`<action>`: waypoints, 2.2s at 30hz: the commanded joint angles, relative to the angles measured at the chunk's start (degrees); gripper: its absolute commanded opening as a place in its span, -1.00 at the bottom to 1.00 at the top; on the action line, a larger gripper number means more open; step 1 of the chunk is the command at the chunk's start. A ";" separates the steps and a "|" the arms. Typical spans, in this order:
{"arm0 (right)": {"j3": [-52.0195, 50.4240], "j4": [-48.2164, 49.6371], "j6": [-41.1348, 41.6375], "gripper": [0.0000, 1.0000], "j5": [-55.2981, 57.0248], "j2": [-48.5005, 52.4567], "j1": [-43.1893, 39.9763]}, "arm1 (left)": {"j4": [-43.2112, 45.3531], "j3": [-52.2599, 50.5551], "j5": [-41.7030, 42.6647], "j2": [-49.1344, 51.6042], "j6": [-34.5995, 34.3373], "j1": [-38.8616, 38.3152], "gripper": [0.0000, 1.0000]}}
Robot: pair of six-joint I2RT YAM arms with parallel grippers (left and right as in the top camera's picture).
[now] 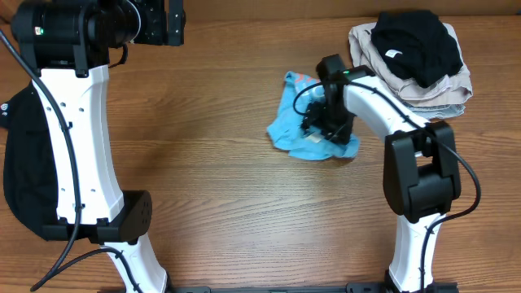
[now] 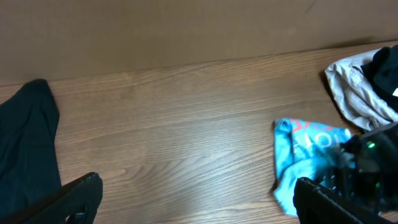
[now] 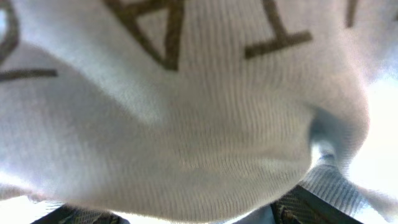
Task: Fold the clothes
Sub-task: 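Grasp the folded blue shirt with the right gripper, then carry the shirt with the right gripper onto the back-right clothes stack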
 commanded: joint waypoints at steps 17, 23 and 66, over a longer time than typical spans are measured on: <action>7.58 -10.78 30.73 0.60 4.55 -10.80 -4.09 | -0.44 -0.15 0.44 0.24 1.09 0.15 1.00; -0.37 -4.48 39.08 0.56 2.64 -10.51 -4.09 | -1.11 -0.15 0.46 0.52 1.09 0.15 0.99; -13.57 22.75 4.11 -0.92 -12.90 -14.80 -10.05 | -1.73 -0.15 0.46 1.75 1.09 0.15 1.00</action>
